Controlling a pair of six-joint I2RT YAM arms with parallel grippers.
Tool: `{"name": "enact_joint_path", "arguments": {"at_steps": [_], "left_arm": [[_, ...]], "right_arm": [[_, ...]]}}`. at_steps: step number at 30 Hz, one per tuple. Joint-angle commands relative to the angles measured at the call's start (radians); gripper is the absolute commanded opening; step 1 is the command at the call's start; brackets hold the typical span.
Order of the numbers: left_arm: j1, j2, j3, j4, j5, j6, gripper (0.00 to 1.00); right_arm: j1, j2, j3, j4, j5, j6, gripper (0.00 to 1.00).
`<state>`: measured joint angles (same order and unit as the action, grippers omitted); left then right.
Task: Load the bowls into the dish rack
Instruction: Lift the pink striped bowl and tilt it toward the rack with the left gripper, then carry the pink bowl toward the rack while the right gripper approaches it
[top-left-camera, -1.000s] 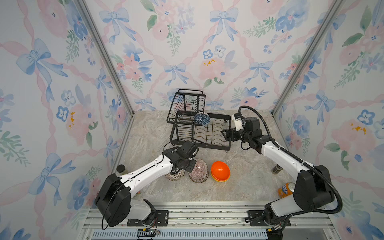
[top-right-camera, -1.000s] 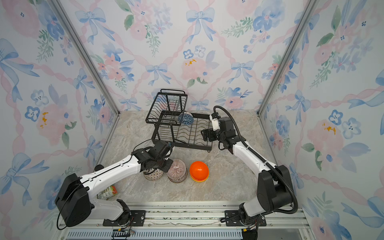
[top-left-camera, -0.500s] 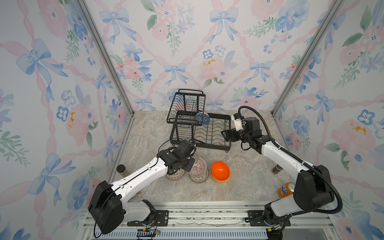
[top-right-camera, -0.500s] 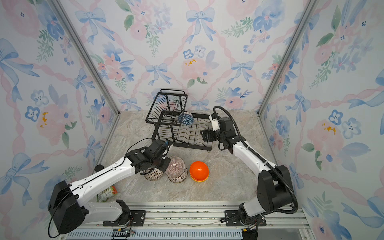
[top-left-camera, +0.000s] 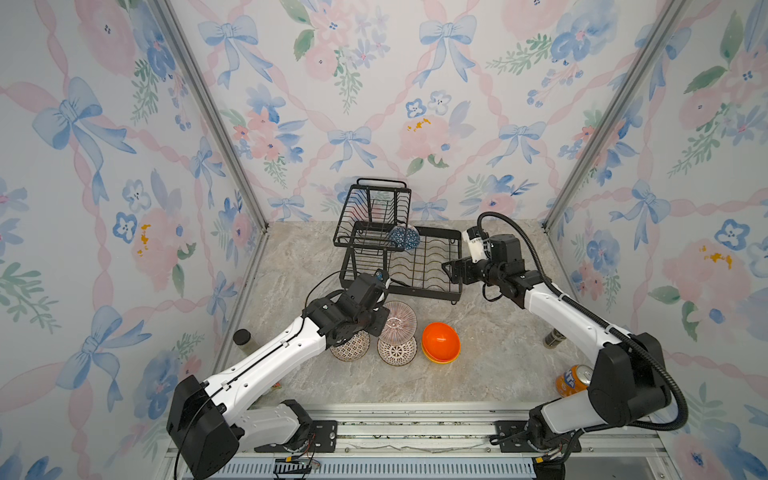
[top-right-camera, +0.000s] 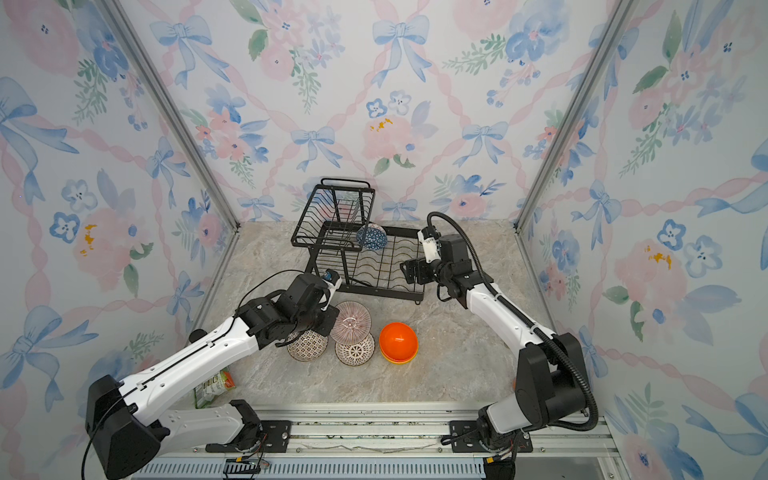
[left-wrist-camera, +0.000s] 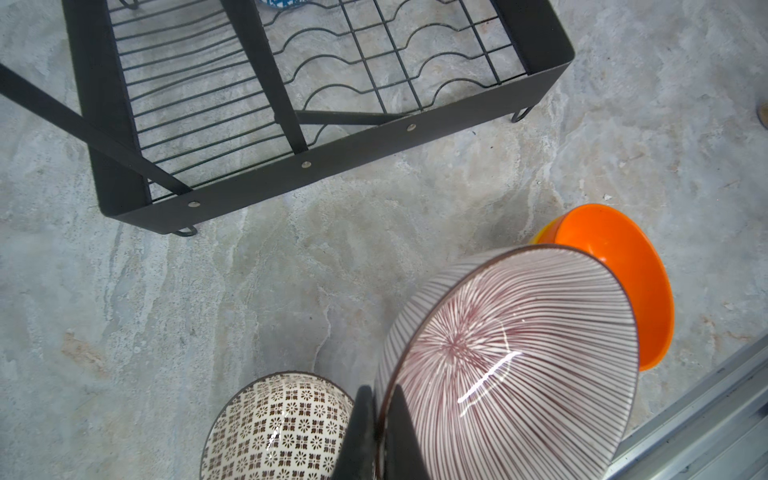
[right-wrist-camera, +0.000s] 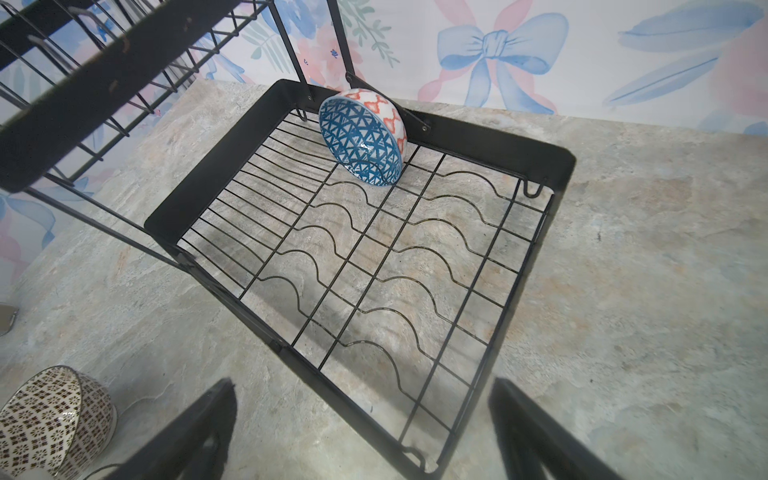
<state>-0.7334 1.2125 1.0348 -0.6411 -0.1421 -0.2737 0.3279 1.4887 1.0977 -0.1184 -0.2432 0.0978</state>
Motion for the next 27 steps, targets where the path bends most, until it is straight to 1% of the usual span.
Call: {"name": "enact_joint_path", "arguments": {"at_steps": [1, 8, 18, 27], "left_arm": [[0.005, -0.015, 0.045, 0.108, 0.001, -0.004, 0.0], [0.028, 0.012, 0.051, 0.241, 0.001, 0.01, 0.0], [0.058, 0.097, 0.059, 0.413, -0.011, 0.041, 0.0], [0.072, 0.139, 0.055, 0.512, -0.002, 0.051, 0.0]], "right_arm": [[-0.008, -0.024, 0.043, -0.042, -0.037, 0.012, 0.97], [-0.009, -0.045, 0.086, -0.09, -0.05, 0.025, 0.97], [-0.006, -0.078, 0.133, -0.162, -0.089, 0.039, 0.97], [0.005, -0.148, 0.135, -0.236, -0.119, 0.041, 0.97]]}}
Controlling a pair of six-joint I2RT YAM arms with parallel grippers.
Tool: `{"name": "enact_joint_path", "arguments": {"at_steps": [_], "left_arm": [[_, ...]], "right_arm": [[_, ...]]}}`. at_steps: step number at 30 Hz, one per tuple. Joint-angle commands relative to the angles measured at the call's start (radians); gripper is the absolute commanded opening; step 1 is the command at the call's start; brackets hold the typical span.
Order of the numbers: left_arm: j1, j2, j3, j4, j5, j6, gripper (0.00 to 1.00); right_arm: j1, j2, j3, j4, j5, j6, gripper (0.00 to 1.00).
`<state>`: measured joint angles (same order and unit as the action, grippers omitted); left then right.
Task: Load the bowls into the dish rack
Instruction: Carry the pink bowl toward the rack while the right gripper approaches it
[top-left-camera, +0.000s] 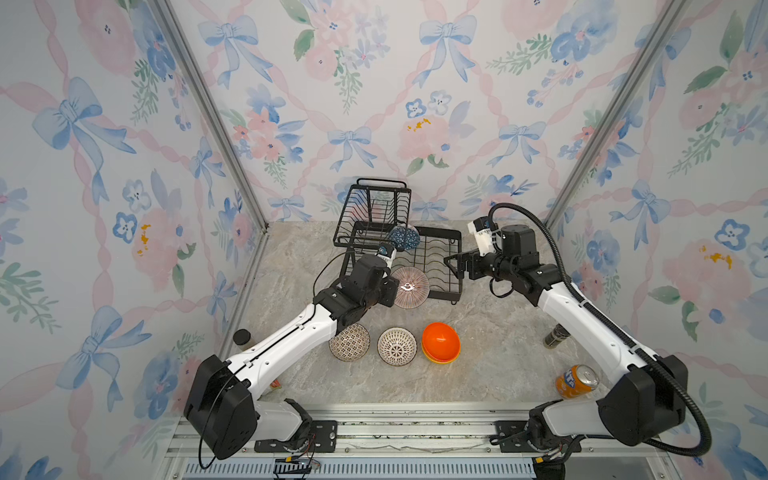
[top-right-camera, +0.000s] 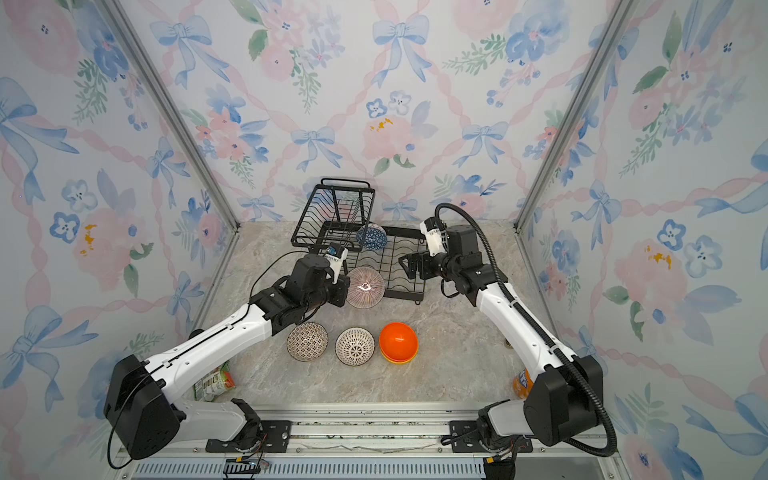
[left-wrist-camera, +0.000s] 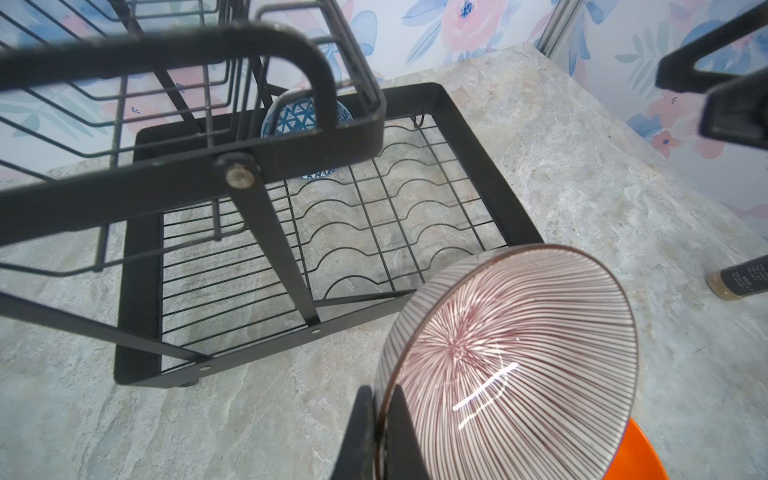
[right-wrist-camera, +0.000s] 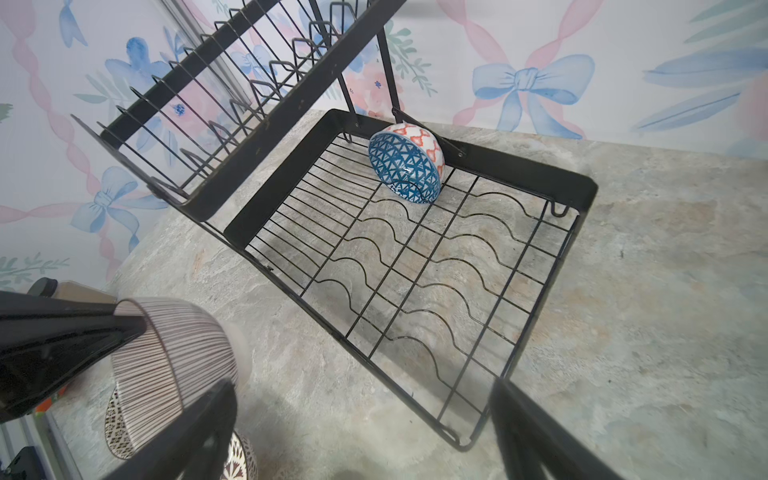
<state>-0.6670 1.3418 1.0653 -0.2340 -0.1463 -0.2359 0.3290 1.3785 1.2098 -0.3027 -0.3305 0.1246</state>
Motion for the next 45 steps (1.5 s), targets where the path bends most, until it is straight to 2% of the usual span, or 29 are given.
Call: {"name": "enact_joint_path", "arguments": {"at_steps": [1, 12, 32, 45], "left_arm": [[0.006, 0.014, 0.025, 0.11, 0.001, 0.015, 0.0], [0.01, 0.054, 0.039, 0.172, 0.003, 0.039, 0.0], [0.01, 0.099, 0.057, 0.225, 0.04, 0.06, 0.0], [0.012, 0.089, 0.059, 0.234, 0.043, 0.066, 0.0]], "right_arm": [[0.004, -0.044, 0.021, -0.056, -0.037, 0.016, 0.97], [0.065, -0.051, 0.018, -0.084, -0.05, 0.037, 0.97], [0.163, 0.116, 0.045, -0.01, -0.036, 0.112, 0.99], [0.173, 0.185, 0.054, 0.027, -0.021, 0.152, 0.69]]}}
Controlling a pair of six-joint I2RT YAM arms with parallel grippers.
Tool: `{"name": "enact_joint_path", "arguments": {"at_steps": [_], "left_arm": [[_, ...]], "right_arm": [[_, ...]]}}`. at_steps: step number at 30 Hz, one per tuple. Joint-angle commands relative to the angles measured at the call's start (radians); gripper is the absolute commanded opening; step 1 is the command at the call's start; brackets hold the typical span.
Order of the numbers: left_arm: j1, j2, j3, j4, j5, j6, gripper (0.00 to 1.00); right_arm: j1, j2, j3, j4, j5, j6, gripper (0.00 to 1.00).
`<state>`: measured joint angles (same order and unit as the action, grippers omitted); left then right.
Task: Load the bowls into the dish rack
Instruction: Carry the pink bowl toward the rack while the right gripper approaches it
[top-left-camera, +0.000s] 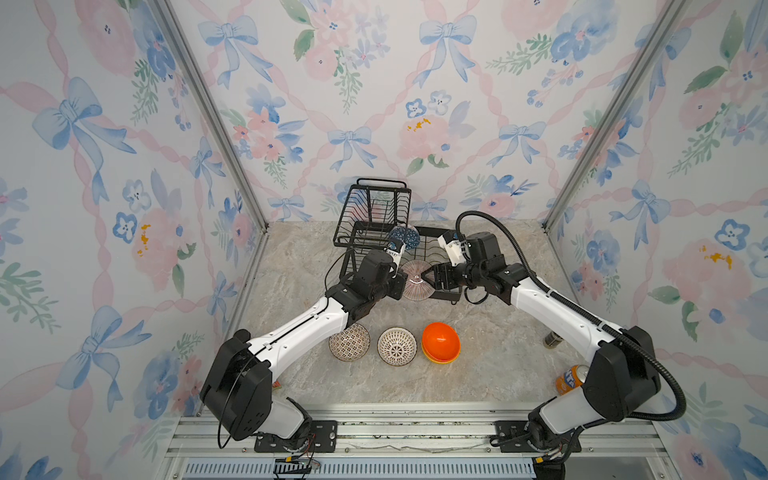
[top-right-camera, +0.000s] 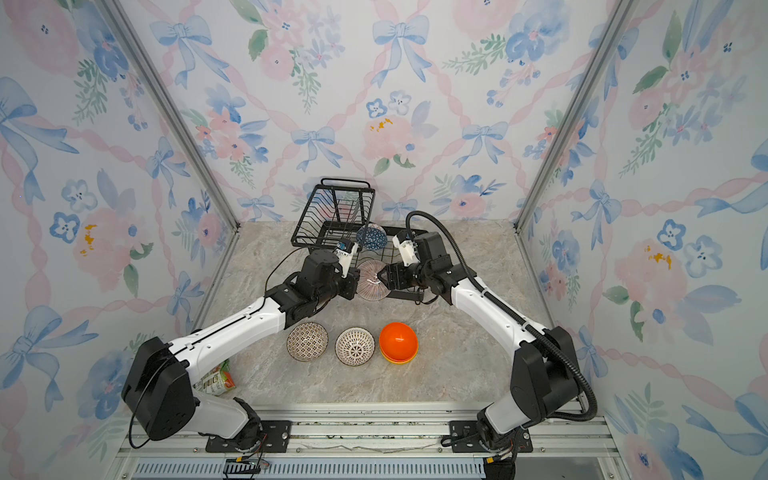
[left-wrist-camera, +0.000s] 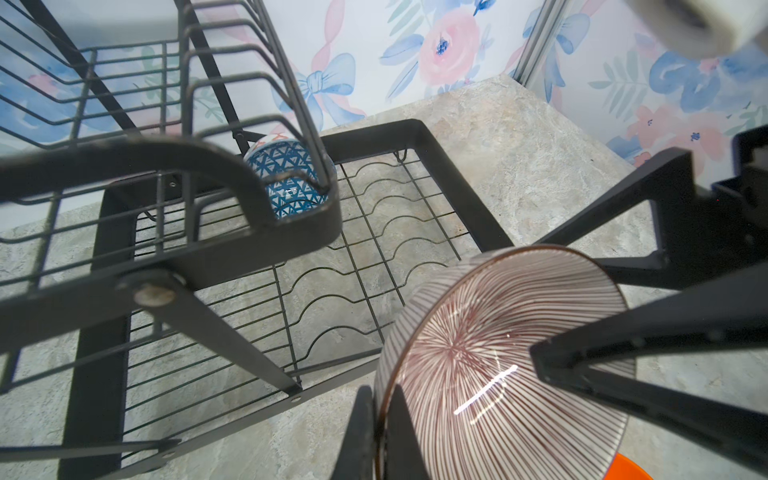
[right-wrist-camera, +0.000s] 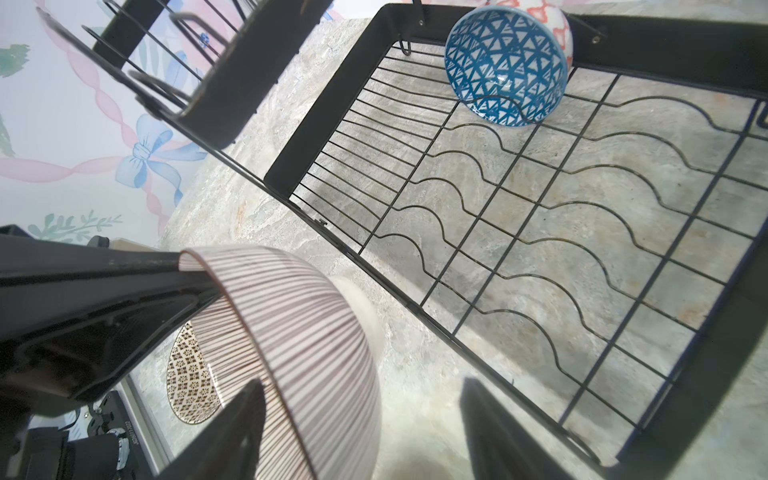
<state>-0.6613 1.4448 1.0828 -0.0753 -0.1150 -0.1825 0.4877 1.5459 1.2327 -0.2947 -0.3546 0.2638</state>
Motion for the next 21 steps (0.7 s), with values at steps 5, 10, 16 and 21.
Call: {"name": "enact_joint_path", "arguments": {"at_steps": [5, 10, 16, 21], "left_arm": [[0.006, -0.017, 0.037, 0.08, 0.01, 0.012, 0.0], [0.01, -0.018, 0.029, 0.088, 0.016, 0.009, 0.0], [0.011, -0.022, 0.029, 0.093, 0.03, 0.007, 0.0], [0.011, -0.033, 0.013, 0.107, 0.059, 0.006, 0.0]], "right_arm": [[0.016, 0.028, 0.034, 0.023, -0.003, 0.019, 0.57], [0.018, 0.031, 0.031, 0.031, -0.004, 0.028, 0.43], [0.02, 0.034, 0.031, 0.035, -0.004, 0.032, 0.28], [0.022, 0.034, 0.031, 0.041, -0.003, 0.033, 0.2]]}}
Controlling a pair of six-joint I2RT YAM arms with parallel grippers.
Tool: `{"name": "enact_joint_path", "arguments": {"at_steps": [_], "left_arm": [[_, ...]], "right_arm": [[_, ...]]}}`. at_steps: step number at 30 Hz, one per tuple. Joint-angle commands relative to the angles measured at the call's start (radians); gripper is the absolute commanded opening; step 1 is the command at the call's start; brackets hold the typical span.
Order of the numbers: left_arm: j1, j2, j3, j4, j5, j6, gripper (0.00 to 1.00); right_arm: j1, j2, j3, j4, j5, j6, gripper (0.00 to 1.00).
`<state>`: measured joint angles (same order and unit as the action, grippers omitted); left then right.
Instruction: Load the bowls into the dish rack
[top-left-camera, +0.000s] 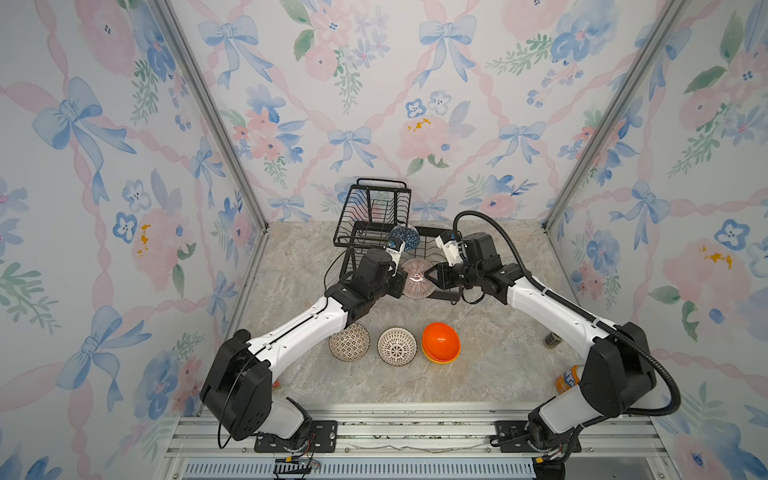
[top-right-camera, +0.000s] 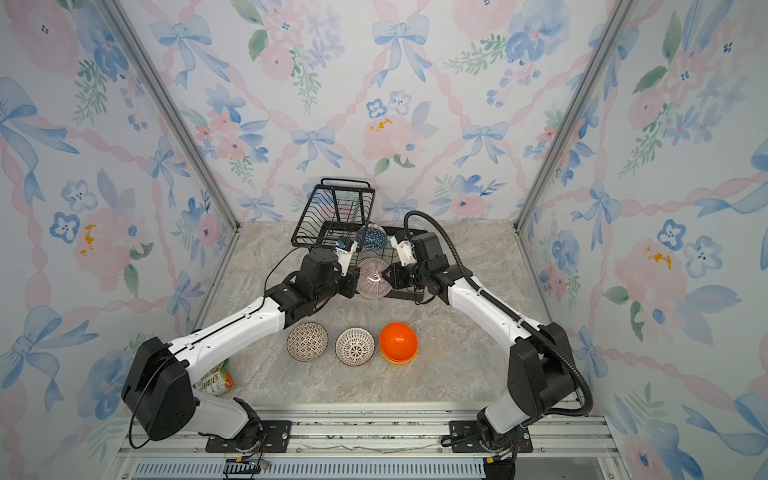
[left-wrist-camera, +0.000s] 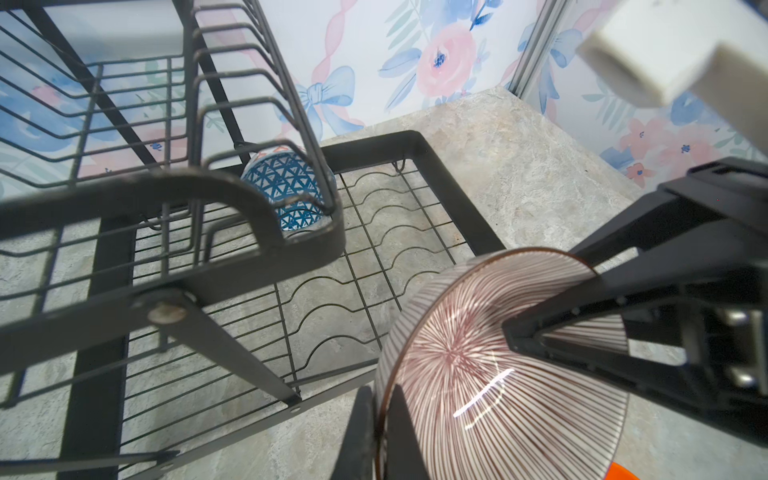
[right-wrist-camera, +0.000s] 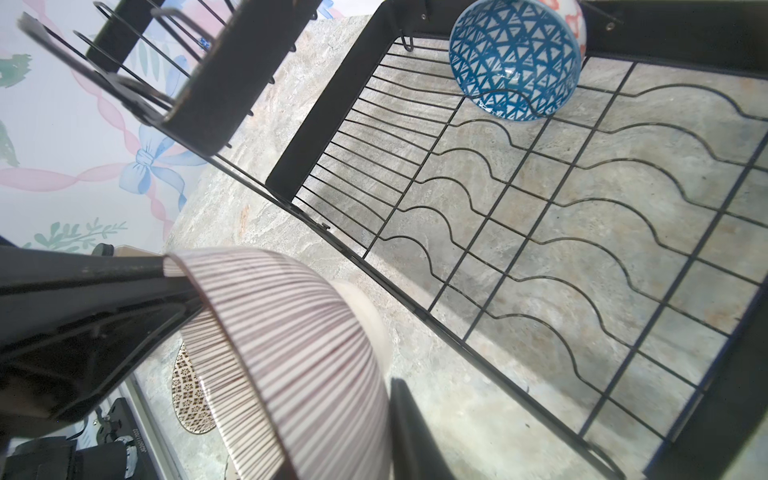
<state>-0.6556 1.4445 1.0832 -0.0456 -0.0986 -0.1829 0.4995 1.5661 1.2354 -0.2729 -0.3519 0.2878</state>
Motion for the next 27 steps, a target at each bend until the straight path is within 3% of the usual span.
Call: {"name": "enact_joint_path", "arguments": {"at_steps": [1, 3, 9, 18, 20, 23, 27], "left_arm": [[0.005, -0.033, 0.01, 0.076, 0.053, 0.007, 0.0], [0.005, -0.035, 0.003, 0.076, 0.068, 0.004, 0.0], [-0.001, -0.046, -0.024, 0.081, 0.094, -0.01, 0.0], [-0.001, -0.075, -0.046, 0.043, 0.143, -0.013, 0.0], [-0.001, -0.085, -0.049, 0.026, 0.14, -0.012, 0.1], [0.002, -0.104, -0.057, 0.008, 0.131, -0.009, 0.38], [0.019, -0.122, -0.065, -0.022, 0.14, -0.007, 0.67]], "right_arm": [[0.01, 0.014, 0.029, 0.02, -0.006, 0.01, 0.17], [0.01, 0.014, 0.029, 0.021, -0.003, 0.009, 0.09], [0.012, 0.002, 0.027, 0.021, 0.024, -0.009, 0.01], [0.011, -0.012, 0.026, 0.026, 0.134, -0.146, 0.0], [0.012, -0.009, 0.024, 0.034, 0.172, -0.19, 0.0], [0.013, 0.001, 0.028, 0.045, 0.244, -0.248, 0.0], [0.017, -0.007, 0.026, 0.077, 0.345, -0.33, 0.0]]}}
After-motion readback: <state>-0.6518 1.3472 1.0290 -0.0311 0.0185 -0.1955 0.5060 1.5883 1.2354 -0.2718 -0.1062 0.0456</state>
